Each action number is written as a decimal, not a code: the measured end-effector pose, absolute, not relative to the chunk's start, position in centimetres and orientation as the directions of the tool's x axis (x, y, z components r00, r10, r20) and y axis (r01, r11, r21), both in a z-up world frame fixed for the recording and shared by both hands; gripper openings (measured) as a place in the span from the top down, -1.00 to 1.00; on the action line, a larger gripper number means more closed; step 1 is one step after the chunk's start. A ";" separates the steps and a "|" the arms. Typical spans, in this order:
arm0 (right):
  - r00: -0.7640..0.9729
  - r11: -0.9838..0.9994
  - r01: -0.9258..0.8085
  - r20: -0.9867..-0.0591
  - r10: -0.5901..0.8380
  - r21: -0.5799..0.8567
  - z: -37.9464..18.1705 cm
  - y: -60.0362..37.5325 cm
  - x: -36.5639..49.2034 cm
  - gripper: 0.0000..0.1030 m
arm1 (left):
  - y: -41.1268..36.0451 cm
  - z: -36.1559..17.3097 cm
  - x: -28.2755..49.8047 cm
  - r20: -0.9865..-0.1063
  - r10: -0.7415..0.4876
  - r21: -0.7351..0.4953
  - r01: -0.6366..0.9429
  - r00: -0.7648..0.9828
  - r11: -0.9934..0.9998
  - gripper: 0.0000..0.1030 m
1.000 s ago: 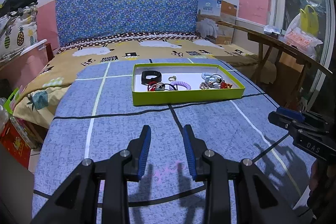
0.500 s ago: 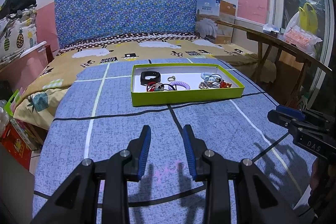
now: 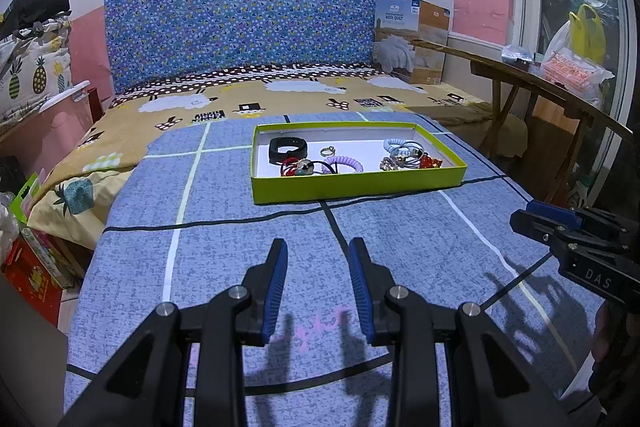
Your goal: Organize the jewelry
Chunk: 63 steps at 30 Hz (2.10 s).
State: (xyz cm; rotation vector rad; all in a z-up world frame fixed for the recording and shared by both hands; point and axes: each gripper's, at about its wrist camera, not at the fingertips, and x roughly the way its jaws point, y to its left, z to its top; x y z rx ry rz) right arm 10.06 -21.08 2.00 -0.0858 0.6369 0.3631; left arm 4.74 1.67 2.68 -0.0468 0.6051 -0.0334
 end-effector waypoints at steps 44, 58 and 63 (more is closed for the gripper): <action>0.738 0.934 -0.356 -0.603 0.304 0.035 1.8 -21.1 10.1 0.33 | 1.9 2.0 4.7 -0.579 -0.019 -0.041 -0.006 0.815 0.999 0.36; 0.736 0.933 -0.357 -0.605 0.304 0.034 1.8 -21.1 10.2 0.33 | 1.8 2.0 4.5 -0.577 -0.006 -0.032 -0.016 0.816 0.999 0.36; 0.735 0.933 -0.359 -0.606 0.305 0.034 1.8 -21.1 10.1 0.33 | 1.7 1.7 4.6 -0.582 0.008 -0.018 -0.022 0.814 1.000 0.36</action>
